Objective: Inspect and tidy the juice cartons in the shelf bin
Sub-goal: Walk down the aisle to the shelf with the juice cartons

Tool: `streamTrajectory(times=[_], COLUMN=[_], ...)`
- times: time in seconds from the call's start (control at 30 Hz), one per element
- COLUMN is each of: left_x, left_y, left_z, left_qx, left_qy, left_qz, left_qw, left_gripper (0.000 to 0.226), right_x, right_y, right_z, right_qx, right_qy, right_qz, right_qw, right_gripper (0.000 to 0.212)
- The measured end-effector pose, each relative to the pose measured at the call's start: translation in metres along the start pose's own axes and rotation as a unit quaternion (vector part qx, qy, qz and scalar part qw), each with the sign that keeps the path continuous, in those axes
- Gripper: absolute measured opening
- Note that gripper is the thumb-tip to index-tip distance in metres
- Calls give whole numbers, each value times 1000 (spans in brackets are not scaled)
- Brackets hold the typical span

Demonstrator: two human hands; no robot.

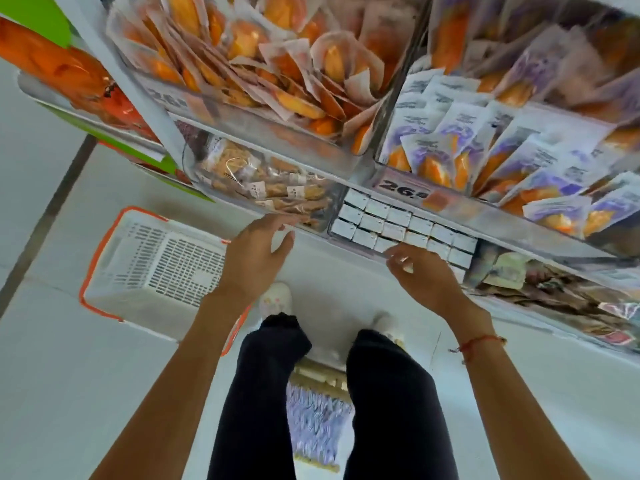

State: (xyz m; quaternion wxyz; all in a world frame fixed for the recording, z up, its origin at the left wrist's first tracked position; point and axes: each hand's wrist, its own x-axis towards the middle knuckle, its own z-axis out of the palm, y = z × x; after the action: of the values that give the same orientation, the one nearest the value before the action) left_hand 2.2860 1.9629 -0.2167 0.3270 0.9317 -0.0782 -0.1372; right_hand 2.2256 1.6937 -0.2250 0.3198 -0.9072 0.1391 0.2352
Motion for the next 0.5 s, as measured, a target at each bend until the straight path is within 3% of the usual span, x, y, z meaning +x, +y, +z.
streamTrajectory(times=[0.17,0.33,0.5], left_x=[30,61,83], left_y=[-37,-80,-114], left_z=[83,172,221], left_qx=[34,65,63], left_qy=[89,103,198], left_qz=[95,183,282], left_qw=[991,976,937], left_gripper=[35,53,54], right_x=[38,75,95], right_y=[63,113,152], right_z=[44,96,125], right_qx=[-63,-104,-153], right_qy=[68,160,304], right_qz=[-46,-126,-257], right_qw=[995,973,904], right_gripper=[33,46,36])
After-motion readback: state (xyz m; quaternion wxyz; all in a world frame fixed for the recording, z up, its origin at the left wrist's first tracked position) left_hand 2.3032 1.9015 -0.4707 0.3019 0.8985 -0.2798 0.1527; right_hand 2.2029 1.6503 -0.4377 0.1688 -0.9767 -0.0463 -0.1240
